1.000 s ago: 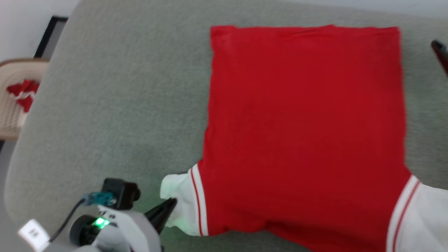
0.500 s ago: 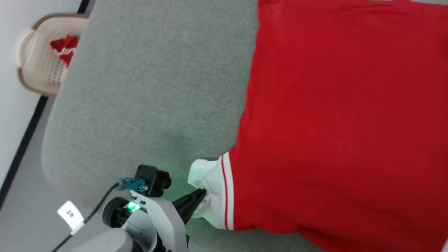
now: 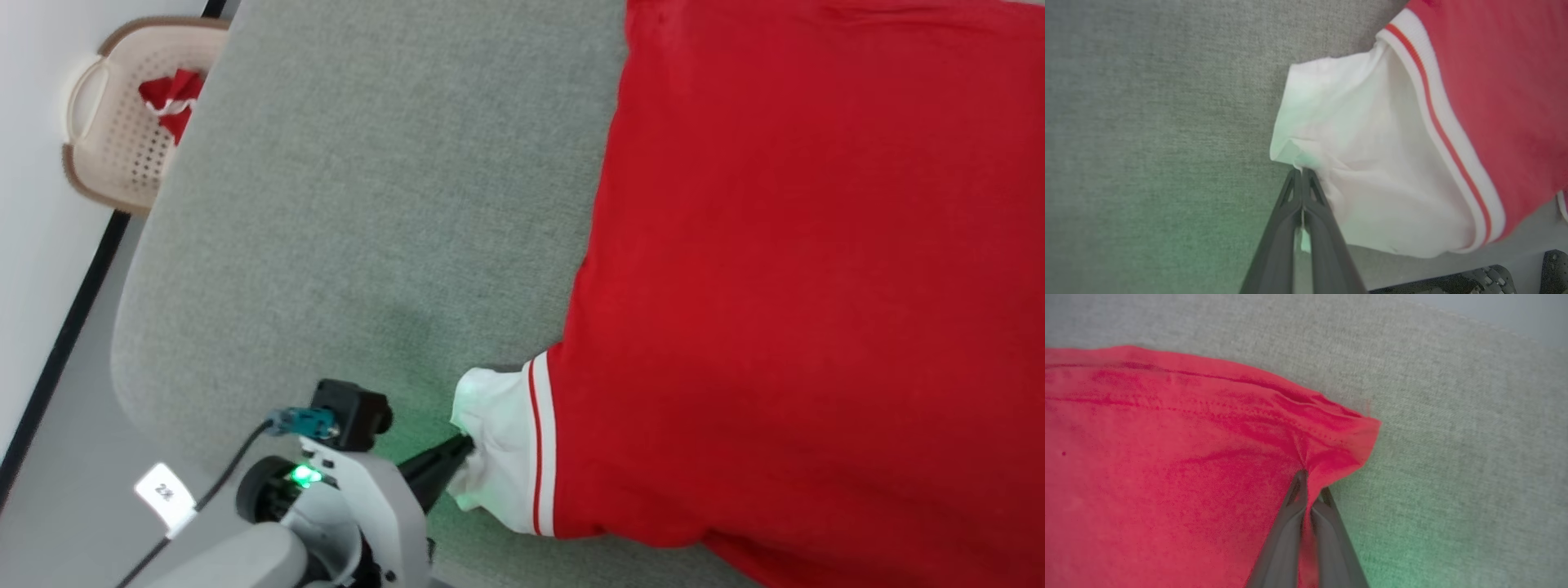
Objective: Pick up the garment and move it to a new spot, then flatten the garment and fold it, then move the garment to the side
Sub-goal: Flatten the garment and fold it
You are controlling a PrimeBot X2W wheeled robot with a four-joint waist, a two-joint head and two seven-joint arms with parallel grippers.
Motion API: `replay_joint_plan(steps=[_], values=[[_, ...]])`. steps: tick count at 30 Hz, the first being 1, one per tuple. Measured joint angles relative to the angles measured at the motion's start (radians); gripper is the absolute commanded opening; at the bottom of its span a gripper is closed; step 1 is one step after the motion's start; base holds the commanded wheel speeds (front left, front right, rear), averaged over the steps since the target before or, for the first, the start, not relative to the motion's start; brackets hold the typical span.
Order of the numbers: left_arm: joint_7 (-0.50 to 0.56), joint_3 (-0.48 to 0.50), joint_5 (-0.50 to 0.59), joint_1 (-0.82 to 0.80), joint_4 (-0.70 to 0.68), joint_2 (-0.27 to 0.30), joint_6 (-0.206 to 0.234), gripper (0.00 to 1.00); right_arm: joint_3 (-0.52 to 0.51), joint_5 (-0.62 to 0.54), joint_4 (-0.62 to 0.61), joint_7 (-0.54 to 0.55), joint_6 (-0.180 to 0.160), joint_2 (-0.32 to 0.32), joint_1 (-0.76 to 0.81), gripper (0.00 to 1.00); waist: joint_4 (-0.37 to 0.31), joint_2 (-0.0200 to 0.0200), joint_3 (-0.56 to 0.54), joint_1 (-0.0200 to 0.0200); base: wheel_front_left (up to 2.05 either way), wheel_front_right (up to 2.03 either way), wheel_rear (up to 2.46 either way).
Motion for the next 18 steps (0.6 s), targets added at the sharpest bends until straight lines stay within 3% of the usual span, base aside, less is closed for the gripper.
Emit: replay_joint_plan(steps=[5, 11, 18], values=[[-0.019, 0.018, -0.011, 0.009, 0.017, 0.026, 0.005, 0.0, 0.111, 0.063, -0.088, 0.025, -0.001, 0.011, 0.077, 0.0, -0.03, 0.0, -0.035, 0.0, 0.0, 0.0, 0.0], [-0.035, 0.038, -0.033, 0.048, 0.023, 0.071, 0.022, 0.0, 0.268, 0.27, -0.332, 0.074, -0.001, -0.04, 0.264, 0.0, -0.084, 0.0, -0.095, 0.0, 0.0, 0.0, 0.0], [-0.045, 0.06, -0.062, 0.107, -0.001, 0.137, 0.063, 0.0, 0.276, 0.469, -0.625, 0.13, 0.0, -0.132, 0.537, 0.0, -0.157, 0.0, -0.175, 0.0, 0.0, 0.0, 0.0]])
